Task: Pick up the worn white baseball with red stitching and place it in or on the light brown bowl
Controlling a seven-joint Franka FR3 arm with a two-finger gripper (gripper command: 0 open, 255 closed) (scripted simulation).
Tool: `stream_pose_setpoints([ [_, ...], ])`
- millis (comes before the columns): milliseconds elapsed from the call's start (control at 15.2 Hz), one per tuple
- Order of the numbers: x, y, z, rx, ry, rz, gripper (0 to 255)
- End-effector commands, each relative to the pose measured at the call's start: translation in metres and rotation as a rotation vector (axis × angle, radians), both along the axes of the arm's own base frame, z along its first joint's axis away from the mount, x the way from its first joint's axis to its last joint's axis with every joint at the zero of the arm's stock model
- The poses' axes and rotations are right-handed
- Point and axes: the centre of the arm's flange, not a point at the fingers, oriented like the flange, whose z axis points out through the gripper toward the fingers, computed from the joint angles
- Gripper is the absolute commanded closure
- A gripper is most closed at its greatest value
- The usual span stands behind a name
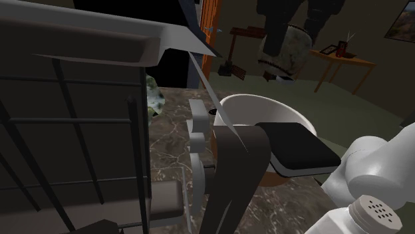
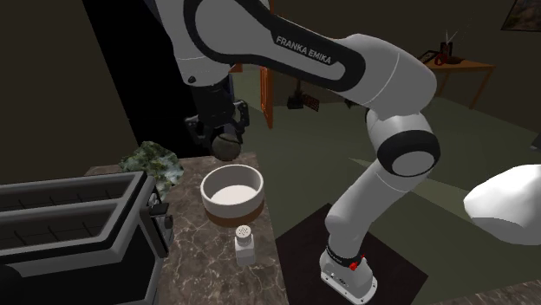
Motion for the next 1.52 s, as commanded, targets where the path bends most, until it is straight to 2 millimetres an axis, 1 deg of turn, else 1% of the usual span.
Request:
stream_pose_setpoints([
  [0,-0.015,0.000,-0.004,0.000,0.001,-0.001,255],
  [792,-0.015,0.000,-0.068,0.000,0.001,-0.001,255],
  [858,-0.015,0.000,-0.075,0.000,0.001,-0.001,255],
  [1386,-0.015,0.000,-0.075,0.000,0.001,-0.001,255],
  [1452,-0.015,0.000,-0.075,0.000,0.001,-0.001,0],
])
